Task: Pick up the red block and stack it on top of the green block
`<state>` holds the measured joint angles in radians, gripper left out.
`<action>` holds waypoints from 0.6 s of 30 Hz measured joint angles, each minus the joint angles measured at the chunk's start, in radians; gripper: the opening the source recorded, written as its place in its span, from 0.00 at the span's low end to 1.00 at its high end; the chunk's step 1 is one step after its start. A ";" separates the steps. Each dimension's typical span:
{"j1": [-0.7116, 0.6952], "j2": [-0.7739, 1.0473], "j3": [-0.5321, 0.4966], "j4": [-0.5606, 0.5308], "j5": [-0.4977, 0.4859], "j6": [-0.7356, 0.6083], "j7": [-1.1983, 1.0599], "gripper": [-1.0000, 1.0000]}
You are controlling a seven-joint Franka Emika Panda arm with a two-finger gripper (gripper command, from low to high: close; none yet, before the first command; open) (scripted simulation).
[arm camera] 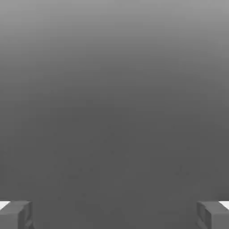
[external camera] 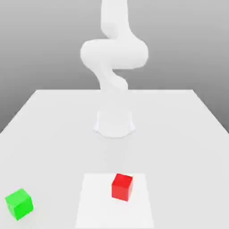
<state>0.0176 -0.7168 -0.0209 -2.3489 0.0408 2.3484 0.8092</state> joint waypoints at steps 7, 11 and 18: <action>0.043 0.276 -0.019 -0.150 0.109 0.151 0.044 0.50; 0.054 0.428 -0.003 -0.235 0.135 0.238 0.095 0.50; 0.041 0.672 0.030 -0.385 0.032 0.396 0.288 0.50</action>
<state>0.0589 -0.0446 0.0092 -2.7336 0.0731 2.7445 1.0969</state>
